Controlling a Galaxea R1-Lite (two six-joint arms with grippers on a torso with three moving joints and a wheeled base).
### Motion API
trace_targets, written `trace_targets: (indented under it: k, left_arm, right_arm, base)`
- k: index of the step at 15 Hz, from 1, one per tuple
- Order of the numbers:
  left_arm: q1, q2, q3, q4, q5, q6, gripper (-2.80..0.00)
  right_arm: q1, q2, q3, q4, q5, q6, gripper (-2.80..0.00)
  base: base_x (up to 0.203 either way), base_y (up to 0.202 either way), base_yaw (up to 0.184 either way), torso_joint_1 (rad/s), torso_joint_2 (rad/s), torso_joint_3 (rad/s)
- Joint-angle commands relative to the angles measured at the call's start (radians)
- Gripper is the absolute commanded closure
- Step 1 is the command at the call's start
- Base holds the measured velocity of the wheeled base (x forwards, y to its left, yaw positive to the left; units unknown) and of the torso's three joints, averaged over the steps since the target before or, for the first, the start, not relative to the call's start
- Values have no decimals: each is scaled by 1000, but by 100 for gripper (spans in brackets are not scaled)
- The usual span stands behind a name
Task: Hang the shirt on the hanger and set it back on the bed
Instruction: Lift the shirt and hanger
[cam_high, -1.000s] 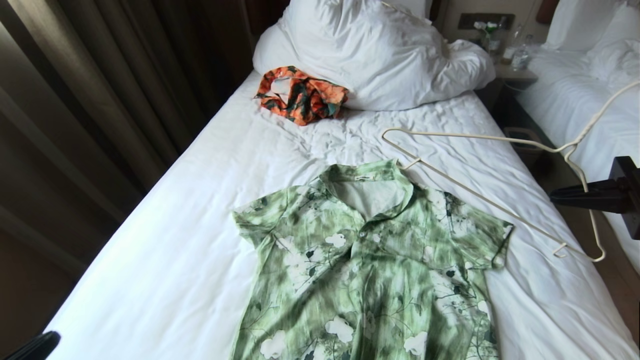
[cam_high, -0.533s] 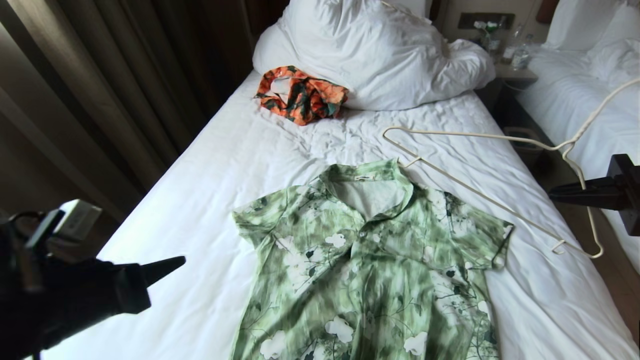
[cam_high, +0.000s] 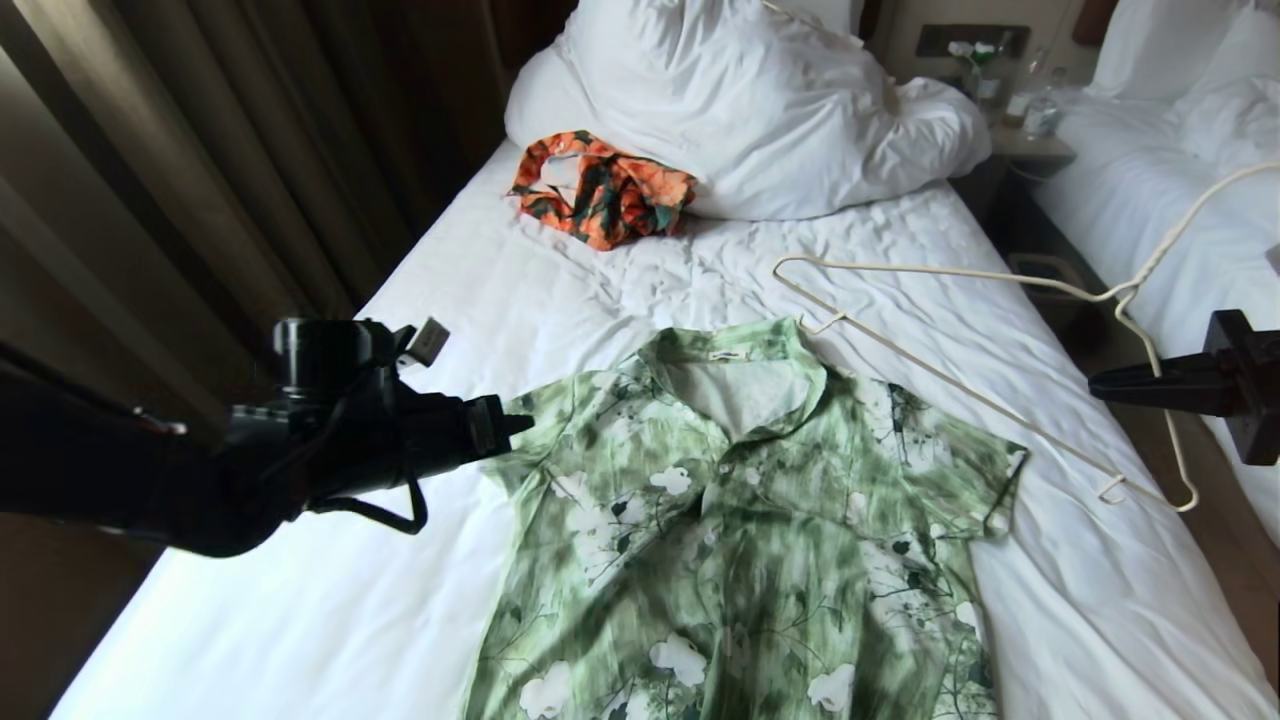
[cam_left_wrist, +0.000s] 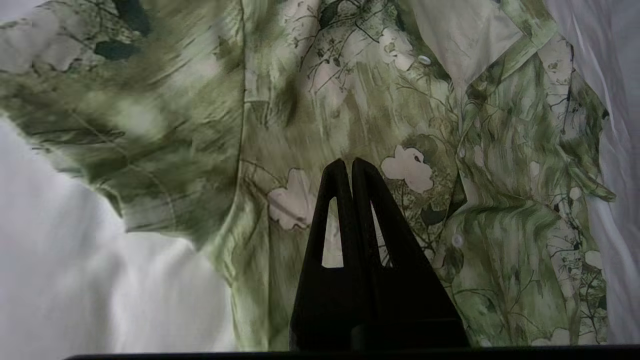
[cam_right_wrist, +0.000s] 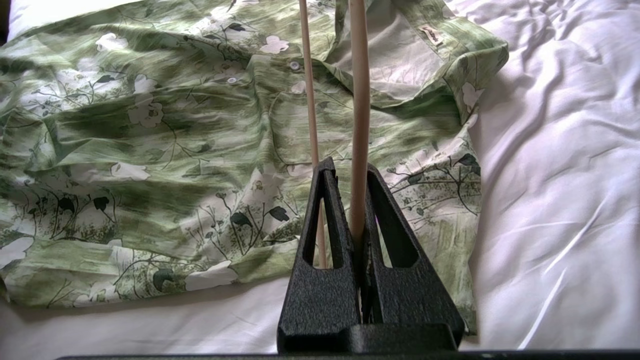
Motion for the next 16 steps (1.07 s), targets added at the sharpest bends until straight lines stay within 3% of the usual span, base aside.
trace_targets:
  k: [1,7,8,12,16]
  left_arm:
    - [-58,139,-168,74,-2,-16,0]
    - [-189,342,-528,231,29,-58,0]
    - [-203,361,-584,253,35,-75,-280]
    - [-222,499,-805,325,109,-91,-280]
    - [-214,574,-894,343,140,-92,-280]
  right_arm:
    - [-1,24,-7,-13,6,-7,0]
    - [-18,74,-10,-60,7,-7,0]
    - [-24,83,-18,-69,7,-7,0]
    - [-36,98,-26,-72,7,-7,0]
    - [-42,110,-26,-72,7,-7,0]
  base:
    - [0,0,0,0,0,0]
    - [0,0,0,0,0,0]
    - [0,0,0,0,0,0]
    - [0,0,0,0,0,0]
    - [0,0,0,0,0,0]
